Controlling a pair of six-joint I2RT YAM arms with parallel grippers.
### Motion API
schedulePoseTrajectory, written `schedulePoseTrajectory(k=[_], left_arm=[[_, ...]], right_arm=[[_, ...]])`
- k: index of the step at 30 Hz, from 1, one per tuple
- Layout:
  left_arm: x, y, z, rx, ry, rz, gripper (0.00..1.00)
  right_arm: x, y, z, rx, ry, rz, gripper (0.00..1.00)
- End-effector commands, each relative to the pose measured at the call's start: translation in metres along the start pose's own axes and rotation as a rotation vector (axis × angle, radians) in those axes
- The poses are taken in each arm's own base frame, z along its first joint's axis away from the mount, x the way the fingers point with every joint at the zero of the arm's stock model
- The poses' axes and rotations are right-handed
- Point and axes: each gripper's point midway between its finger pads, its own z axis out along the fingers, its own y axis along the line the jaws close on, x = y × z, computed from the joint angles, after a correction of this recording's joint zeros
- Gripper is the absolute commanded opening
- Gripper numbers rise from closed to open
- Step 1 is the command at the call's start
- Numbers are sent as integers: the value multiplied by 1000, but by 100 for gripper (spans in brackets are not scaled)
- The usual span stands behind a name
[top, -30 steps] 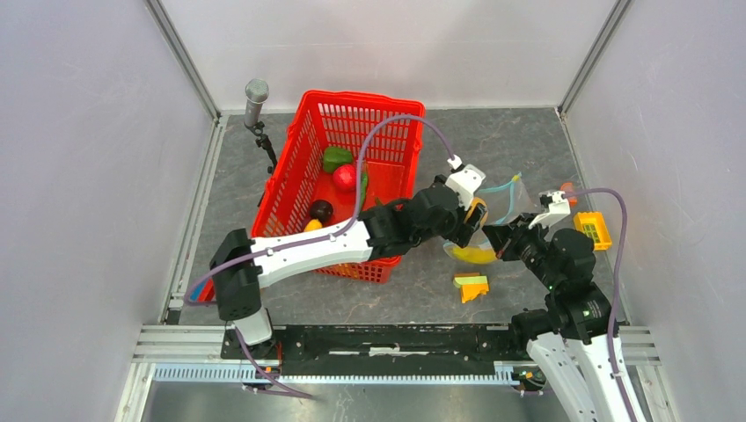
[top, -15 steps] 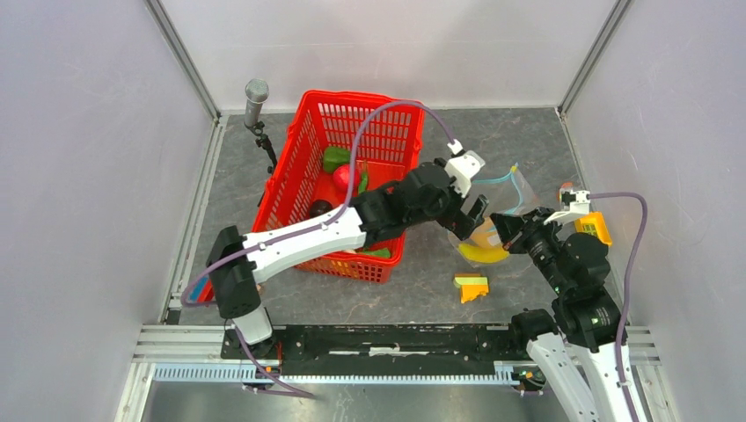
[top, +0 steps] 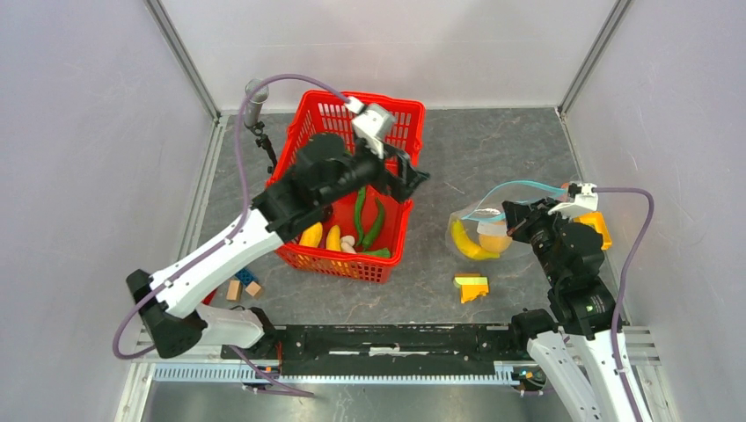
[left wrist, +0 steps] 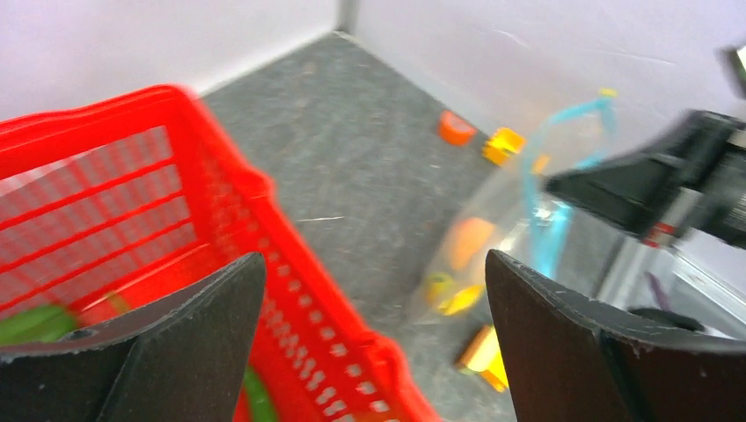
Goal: Place the food in the zip-top bag and seal the zipper
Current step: Pick up the fake vegetable from the bin.
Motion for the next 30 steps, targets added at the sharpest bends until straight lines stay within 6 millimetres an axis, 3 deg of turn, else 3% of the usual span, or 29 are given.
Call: schedulePoseTrajectory(k=[1, 8, 13, 17, 20, 30], left_arm=[[34, 60, 0, -189, 99, -27, 100], [95, 156, 17, -464, 292, -148, 100], [128, 195, 32, -557, 391, -181, 100], [149, 207, 38, -581, 455, -184, 100], [168, 203, 39, -545, 524, -193, 98], [242, 215, 28, -644, 657, -269, 89]], right_arm=[[-35, 0, -1, 43, -113, -50, 0], [-29, 2, 3, 27, -77, -85, 0], [-26, 8, 5, -8, -63, -95, 0], [-19, 10, 8, -26, -27, -117, 0], [-14, 10, 10, -33, -8, -127, 0], [-11, 9, 14, -34, -2, -128, 0]])
